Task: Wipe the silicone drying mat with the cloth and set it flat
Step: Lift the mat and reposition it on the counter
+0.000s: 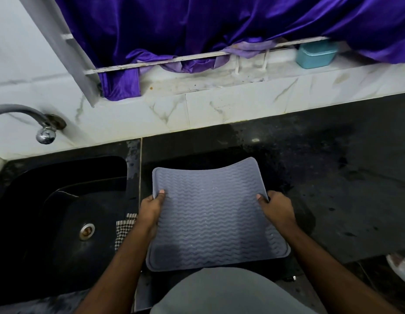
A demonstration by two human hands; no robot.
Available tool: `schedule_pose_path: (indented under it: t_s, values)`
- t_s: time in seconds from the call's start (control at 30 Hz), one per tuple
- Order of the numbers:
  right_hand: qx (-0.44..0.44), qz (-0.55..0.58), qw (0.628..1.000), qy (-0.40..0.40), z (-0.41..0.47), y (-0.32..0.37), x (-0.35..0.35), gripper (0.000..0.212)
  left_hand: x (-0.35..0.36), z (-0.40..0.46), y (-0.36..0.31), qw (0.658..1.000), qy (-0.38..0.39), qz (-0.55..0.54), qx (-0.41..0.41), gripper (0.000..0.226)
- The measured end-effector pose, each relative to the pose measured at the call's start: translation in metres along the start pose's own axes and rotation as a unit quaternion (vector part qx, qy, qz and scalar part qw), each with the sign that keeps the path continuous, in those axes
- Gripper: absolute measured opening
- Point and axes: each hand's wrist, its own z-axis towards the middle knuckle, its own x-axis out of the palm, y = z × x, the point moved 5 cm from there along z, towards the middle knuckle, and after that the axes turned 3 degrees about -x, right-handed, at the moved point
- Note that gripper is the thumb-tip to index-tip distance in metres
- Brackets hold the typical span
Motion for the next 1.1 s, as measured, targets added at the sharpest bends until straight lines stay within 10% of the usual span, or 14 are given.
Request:
schedule_pose_path:
  t_s: [1.1]
  values:
    - [-0.038, 0.300, 0.952, 0.052, 0.171, 0.117, 0.018, 0.018, -0.022, 0.122, -0.107, 0.995, -0.041, -0.092, -0.012, 0.020]
